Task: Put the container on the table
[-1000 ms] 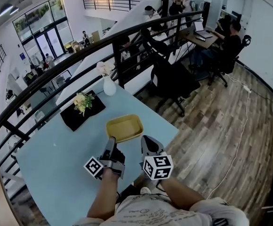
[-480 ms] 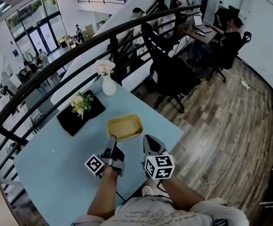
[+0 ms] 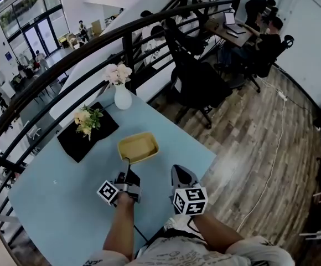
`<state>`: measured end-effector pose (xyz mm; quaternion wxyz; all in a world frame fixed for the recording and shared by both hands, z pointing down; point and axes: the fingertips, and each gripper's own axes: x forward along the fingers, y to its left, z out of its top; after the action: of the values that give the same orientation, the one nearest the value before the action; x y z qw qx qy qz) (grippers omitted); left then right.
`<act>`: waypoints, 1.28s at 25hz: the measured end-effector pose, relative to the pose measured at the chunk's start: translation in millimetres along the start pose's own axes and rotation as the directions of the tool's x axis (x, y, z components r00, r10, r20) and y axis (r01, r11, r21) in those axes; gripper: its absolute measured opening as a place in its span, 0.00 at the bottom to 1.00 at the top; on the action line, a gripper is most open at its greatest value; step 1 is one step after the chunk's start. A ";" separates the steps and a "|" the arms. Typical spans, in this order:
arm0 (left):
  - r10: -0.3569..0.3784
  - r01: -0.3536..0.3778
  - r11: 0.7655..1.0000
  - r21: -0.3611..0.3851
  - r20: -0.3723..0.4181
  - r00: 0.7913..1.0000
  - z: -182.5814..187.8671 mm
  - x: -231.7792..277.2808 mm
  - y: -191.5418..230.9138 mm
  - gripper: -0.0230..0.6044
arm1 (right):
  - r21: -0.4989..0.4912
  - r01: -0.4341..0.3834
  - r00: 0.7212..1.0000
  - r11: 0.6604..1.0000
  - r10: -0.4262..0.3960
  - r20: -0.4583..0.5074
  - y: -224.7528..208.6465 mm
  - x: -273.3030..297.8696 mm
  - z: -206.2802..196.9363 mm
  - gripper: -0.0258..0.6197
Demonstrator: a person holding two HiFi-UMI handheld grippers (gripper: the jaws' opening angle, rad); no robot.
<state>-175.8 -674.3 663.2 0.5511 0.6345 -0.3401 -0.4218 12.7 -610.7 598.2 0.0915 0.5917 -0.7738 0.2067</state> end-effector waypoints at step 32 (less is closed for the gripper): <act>0.417 -0.399 0.870 0.288 0.002 0.909 12.0 -20.0 90.9 0.45 | 0.015 0.040 0.998 0.999 -0.039 -0.054 -24.5 -7.0 -17.8 0.04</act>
<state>-192.0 -675.9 755.6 0.5416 0.6328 -0.5061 -0.2237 36.3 -602.2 616.6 0.1113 0.6020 -0.7575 0.2269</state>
